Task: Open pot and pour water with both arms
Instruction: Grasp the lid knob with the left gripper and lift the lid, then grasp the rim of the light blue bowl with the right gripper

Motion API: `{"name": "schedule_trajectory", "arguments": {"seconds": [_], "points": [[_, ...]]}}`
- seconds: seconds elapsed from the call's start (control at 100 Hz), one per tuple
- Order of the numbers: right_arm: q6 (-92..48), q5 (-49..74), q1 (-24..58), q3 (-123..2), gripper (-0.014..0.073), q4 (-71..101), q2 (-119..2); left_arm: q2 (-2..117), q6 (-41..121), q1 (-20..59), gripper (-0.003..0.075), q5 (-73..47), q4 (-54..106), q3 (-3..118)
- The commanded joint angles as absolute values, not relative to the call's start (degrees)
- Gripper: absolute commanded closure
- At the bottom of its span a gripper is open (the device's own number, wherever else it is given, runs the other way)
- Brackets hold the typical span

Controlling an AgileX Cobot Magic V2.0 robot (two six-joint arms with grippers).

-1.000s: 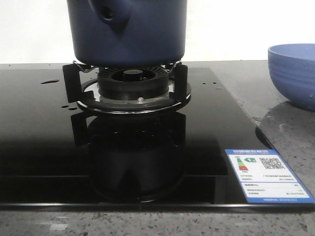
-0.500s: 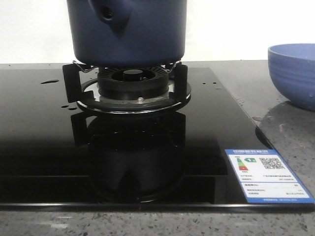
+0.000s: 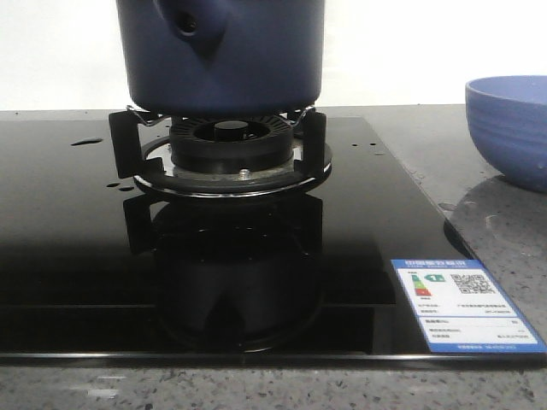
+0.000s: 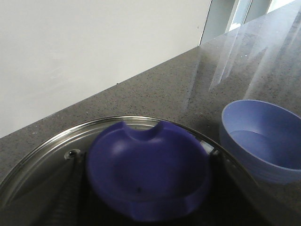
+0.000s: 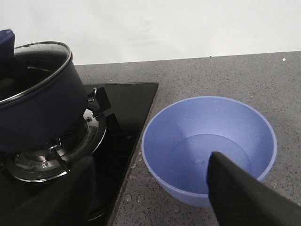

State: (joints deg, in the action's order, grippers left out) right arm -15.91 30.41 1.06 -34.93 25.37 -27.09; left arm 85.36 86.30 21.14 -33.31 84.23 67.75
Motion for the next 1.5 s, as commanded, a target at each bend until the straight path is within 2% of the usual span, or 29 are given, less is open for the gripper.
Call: {"name": "schedule_trajectory", "arguments": {"seconds": [0.0, 0.2, 0.41, 0.58, 0.77, 1.07, 1.27, 1.49], "points": [[-16.6, 26.3, 1.1, -37.0, 0.0139, 26.2, -27.8, 83.3, 86.6, 21.8, 0.0369, -34.6, 86.5, 69.8], [-16.6, 28.1, 1.1, -37.1, 0.0144, 26.2, -27.9, 83.3, 86.6, 21.8, 0.0369, -34.8, 86.5, 71.0], [-15.1, 34.5, 1.1, -43.4, 0.0211, 24.8, -32.2, 82.0, 86.6, 21.4, 0.0369, -35.2, 86.3, 73.8], [-1.6, 44.0, 1.1, -53.3, 0.0211, 11.3, -42.0, 79.9, 86.6, 17.6, 0.0369, -35.2, 86.3, 74.1], [1.3, 53.1, 1.0, -62.0, 0.0211, 0.0, -54.9, 78.3, 86.1, 12.8, 0.0369, -35.8, 86.8, 74.1], [-1.2, 52.9, -8.9, -67.3, 0.0211, 2.4, -73.1, 77.6, 86.1, 9.0, 0.0369, -35.9, 87.4, 74.1], [-8.0, 52.4, -14.1, -67.3, 0.0211, 13.5, -79.0, 77.6, 86.1, 8.5, 0.0369, -35.6, 87.5, 74.1], [-8.6, 52.8, -14.7, -67.3, 0.0236, 14.3, -81.8, 77.6, 86.1, 8.5, 0.0369, -35.4, 87.5, 74.1]]}}
